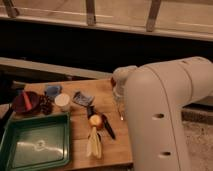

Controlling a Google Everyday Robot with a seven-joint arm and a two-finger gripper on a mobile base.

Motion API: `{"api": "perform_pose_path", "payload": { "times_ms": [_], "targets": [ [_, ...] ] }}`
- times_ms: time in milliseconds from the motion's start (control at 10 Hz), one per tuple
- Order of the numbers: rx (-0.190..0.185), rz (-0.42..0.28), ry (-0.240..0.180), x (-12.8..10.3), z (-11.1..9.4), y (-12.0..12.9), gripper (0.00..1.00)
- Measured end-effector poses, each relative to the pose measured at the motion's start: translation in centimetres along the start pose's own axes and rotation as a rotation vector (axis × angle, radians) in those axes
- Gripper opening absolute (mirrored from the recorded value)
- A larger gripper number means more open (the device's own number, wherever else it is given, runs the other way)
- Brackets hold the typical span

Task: Place fork in paper cup

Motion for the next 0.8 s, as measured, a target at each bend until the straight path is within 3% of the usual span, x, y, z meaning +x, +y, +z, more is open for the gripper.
{"api": "perform_pose_path", "payload": {
  "times_ms": [400,500,800],
  "targets": [
    [-0.064,-0.07,-0.168,-3.6,-7.7,2.2,0.0],
    [-0.074,-0.096,-0.194,-4.7,-8.7,3.1,0.0],
    [-0.127,-0.219,-0.289,-9.5,-12.6,7.9,0.0]
  ]
}}
